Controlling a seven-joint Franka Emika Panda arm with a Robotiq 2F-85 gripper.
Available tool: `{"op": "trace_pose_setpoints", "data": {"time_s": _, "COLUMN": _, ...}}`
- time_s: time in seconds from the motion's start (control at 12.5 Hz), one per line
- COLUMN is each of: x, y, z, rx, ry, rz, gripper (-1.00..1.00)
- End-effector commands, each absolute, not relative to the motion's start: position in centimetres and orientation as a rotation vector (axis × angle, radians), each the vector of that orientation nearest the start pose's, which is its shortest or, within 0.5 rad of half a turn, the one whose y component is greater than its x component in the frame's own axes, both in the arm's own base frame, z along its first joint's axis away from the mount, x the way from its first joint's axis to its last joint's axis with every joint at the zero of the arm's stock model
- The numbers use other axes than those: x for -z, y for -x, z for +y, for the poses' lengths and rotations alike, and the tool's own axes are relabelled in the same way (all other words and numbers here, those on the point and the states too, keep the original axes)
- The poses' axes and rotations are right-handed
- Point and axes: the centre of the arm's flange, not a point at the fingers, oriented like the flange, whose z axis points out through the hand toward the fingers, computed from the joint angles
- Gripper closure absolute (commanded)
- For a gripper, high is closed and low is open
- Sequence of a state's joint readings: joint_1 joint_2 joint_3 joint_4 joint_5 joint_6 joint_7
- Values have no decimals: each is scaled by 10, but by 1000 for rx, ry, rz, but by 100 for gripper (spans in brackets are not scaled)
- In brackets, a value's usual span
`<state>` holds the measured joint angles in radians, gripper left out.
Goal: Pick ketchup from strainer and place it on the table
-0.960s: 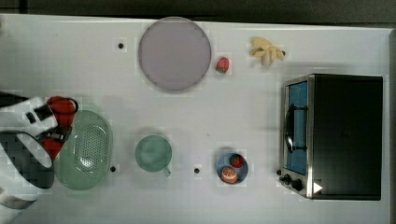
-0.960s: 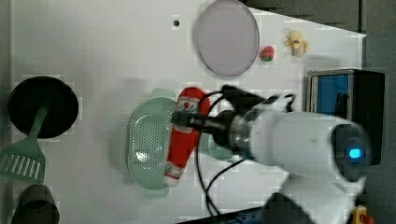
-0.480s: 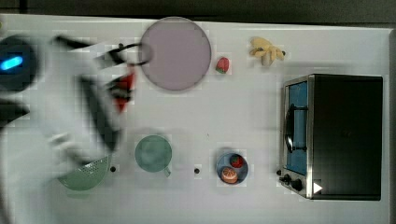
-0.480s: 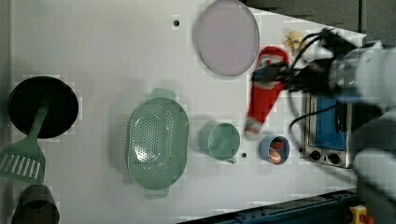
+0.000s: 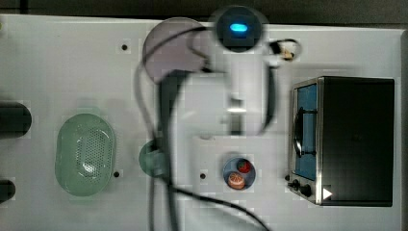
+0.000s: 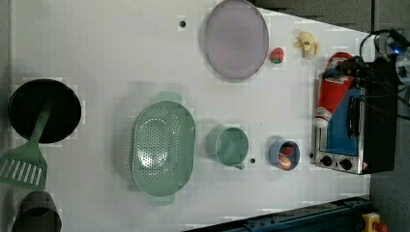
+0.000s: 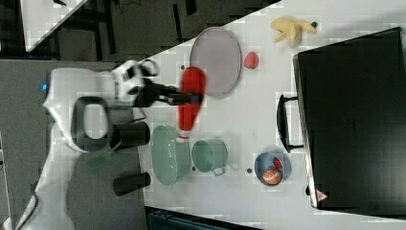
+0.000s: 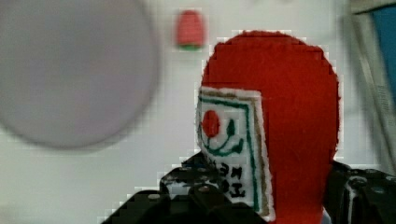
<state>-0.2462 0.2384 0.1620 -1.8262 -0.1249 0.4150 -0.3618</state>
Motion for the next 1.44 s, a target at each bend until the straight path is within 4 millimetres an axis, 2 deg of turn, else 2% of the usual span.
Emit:
{"op": "trace_pose_setpoints", "data": {"time_s": 0.08, "x": -405, "y": -597, "z": -48, "rx": -83, "ry": 3179, "rz": 548, "gripper": -19}}
{"op": "trace_pose_setpoints", "data": {"time_s": 0.32, "x": -363, "y": -583, "z": -60, "rx": -32, "ry": 3168, "rz": 571, "gripper": -19}}
{"op": "trace_pose_setpoints", "data": {"time_s": 0.56, "x": -315, "y": -559, "z": -49, "rx": -50, "ry": 3164, "rz": 534, "gripper": -19}}
{"op": "trace_pose_setpoints", "data": {"time_s": 0.96, "x": -250, "y": -519, "z": -29, "rx": -88, "ry": 3154, "rz": 471, "gripper": -19}}
{"op": "trace_pose_setpoints", "data": {"time_s": 1.12, "x": -225, "y": -511, "z": -25, "rx": -53, "ry": 3138, "rz": 459, "gripper": -19}}
{"op": "trace_pose_setpoints", "data": {"time_s": 1.2, "x": -213, "y": -508, "z": -23, "rx": -41, "ry": 3130, "rz": 455, "gripper": -27}}
{"op": "trace_pose_setpoints", "data": {"time_s": 1.28, "x": -204, "y": -507, "z": -23, "rx": -26, "ry": 3122, "rz": 454, "gripper": -46}}
{"op": "trace_pose_setpoints", "data": {"time_s": 1.44, "x": -201, "y": -510, "z": -24, "rx": 1, "ry": 3118, "rz": 454, "gripper": -89}}
